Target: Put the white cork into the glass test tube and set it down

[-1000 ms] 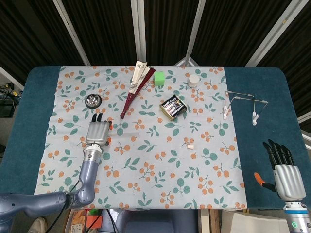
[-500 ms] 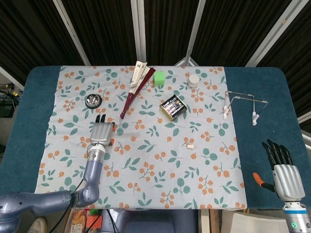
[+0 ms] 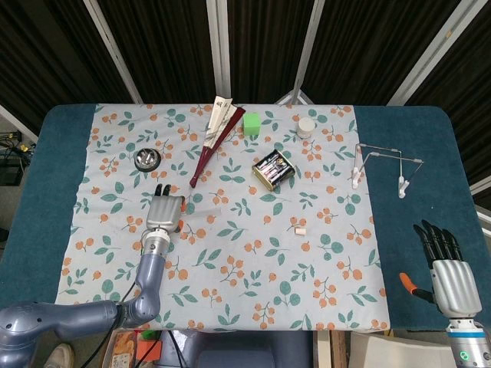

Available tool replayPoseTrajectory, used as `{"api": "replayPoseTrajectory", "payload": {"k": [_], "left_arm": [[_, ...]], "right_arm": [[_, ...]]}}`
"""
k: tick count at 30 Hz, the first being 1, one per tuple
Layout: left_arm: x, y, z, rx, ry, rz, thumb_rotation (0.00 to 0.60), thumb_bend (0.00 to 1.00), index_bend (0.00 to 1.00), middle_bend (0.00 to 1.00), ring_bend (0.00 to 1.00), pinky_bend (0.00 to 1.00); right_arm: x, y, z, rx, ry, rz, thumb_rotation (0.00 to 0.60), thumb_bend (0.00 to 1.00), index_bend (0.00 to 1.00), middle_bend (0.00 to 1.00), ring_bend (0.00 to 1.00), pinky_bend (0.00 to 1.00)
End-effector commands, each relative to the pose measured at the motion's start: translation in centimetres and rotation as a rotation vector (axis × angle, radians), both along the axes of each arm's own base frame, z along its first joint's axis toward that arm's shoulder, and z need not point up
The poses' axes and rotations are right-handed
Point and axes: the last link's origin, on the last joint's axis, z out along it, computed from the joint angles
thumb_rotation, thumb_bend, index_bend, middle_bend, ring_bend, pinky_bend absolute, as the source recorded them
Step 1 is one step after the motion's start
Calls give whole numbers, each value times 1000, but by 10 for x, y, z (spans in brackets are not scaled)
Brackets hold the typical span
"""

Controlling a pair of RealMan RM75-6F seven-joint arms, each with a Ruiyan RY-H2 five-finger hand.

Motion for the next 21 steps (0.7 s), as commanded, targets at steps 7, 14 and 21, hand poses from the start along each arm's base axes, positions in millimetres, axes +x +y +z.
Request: {"api": "replayPoseTrajectory", "payload": {"k": [7,14,21], "left_arm": [[1,0,0,4,-6,-17,600,535,548,594,126,0],[1,-3,0,8,-14,-24,600,584,588,634,149,0],[11,-6,8,16,-51,-125,600,584,590,645,156,0]], "right_arm": [[0,0,-1,2,-2,-1,600,301,0,0,0,0],[0,0,-1,0,-4,0,600,301,0,0,0,0],[1,0,-1,0,-4,1,600,301,0,0,0,0]]}}
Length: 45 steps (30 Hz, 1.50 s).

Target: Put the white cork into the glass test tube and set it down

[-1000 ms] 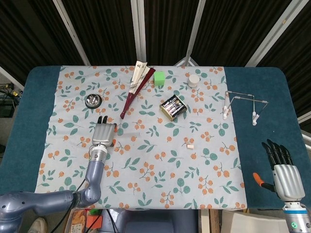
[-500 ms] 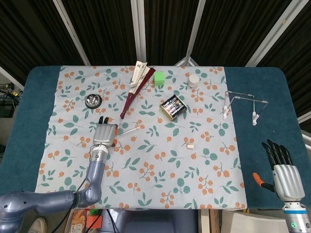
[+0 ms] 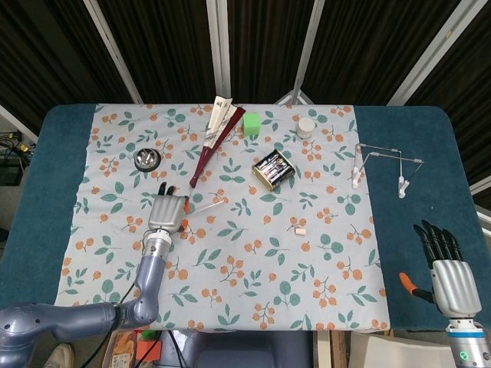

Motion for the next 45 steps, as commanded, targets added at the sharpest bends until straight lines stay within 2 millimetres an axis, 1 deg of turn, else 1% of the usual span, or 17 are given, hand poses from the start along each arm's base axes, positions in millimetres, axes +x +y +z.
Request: {"api": "replayPoseTrajectory", "payload": {"k": [1,5,8,16,20,24,29,35,38,41,45], "left_arm": [[4,-3,6,2,-13,-72,600,584,590,647,158,0],[5,-8,16,3,-32,-165,600,584,590,651,161,0],[1,-10,25,0,-51,-222,600,584,590,651,161,0],[-10,-5,57,9,-118,-342,600,584,595,657,161,0],[-15,-2,72,25,-187,-352,600,584,596,657,161,0],[-22,2,85,52,-224,-373,600,583,598,658,161,0],[-30,5,96,60,-249,-392,600,583,608,666,167,0],[-32,13,108,71,-274,-422,600,583,610,669,173,0],[-32,17,114,81,-290,-431,600,583,610,669,173,0],[-33,19,120,89,-305,-436,600,584,610,668,173,0],[-32,20,125,99,-332,-442,600,583,610,668,173,0]], "right_arm": [[0,0,0,1,2,1,600,301,0,0,0,0],[0,0,0,0,4,1,600,301,0,0,0,0],[0,0,0,2,2,1,600,301,0,0,0,0],[2,-2,0,4,21,15,600,301,0,0,0,0],[5,-5,-1,8,25,15,600,301,0,0,0,0],[9,-14,-7,20,44,16,600,301,0,0,0,0],[13,-26,-18,39,52,-4,600,301,0,0,0,0],[22,-45,-32,66,63,-16,600,301,5,0,0,0],[31,-57,-39,76,60,-14,600,302,85,17,0,0],[40,-67,-48,100,62,-11,600,301,195,77,0,0],[53,-79,-66,157,72,-10,600,301,299,130,0,0]]}}
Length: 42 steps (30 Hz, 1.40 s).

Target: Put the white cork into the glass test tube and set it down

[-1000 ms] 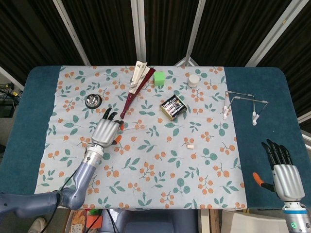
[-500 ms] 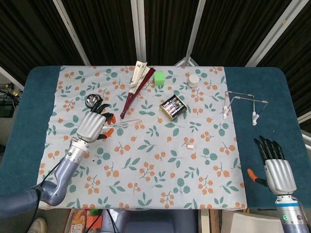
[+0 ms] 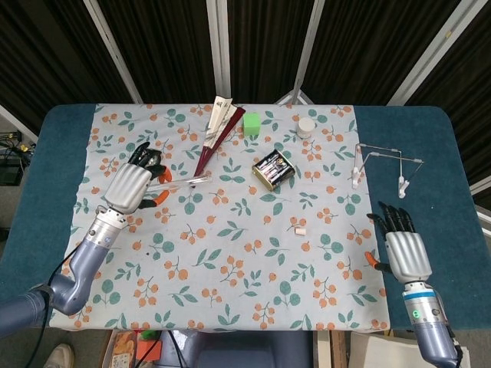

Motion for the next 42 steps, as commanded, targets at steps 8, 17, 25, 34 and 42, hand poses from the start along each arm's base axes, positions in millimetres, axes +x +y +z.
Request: {"api": "replayPoseTrajectory", "payload": {"k": [8,17,25,34,42], "left_arm": [[4,2,10,0,-28,-28,600,583,611,668,173,0],[0,2,15,-11,-24,-33,600,583,612,668,173,0],[-3,5,18,-12,-20,-29,600,582,612,668,173,0],[-8,7,17,-16,-10,-20,600,582,612,668,173,0],[-9,9,18,-16,-5,-23,600,582,612,668,173,0]], "right_arm": [[32,-27,-51,104,8,15,600,301,360,147,0,0],[38,-36,-87,141,19,0,600,301,416,160,0,0],[42,-47,-106,129,28,12,600,301,418,165,0,0],[52,-62,-129,125,34,37,600,301,451,175,0,0],[53,-70,-139,117,22,32,600,301,460,177,0,0]]}}
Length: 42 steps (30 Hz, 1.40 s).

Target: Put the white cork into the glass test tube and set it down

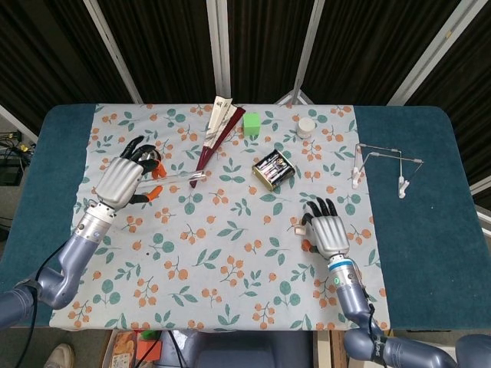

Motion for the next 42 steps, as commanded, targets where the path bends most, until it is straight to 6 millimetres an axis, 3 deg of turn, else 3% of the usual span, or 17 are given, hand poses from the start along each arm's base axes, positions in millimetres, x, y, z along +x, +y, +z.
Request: {"api": "replayPoseTrajectory", "payload": {"k": [1,25,42], "left_arm": [[0,1,1,2,1,1,600,582,612,668,173,0],[0,4,-2,-4,10,-1,600,582,612,668,173,0],[-3,5,0,0,7,8,600,582,612,668,173,0]], "right_arm": [[0,-2,-3,-3,-11,-6,600,301,463,177,0,0],[-7,-11,-8,-9,1,-41,600,317,512,182,0,0],[-1,-13,-12,-6,6,-29,600,328,524,182,0,0]]}}
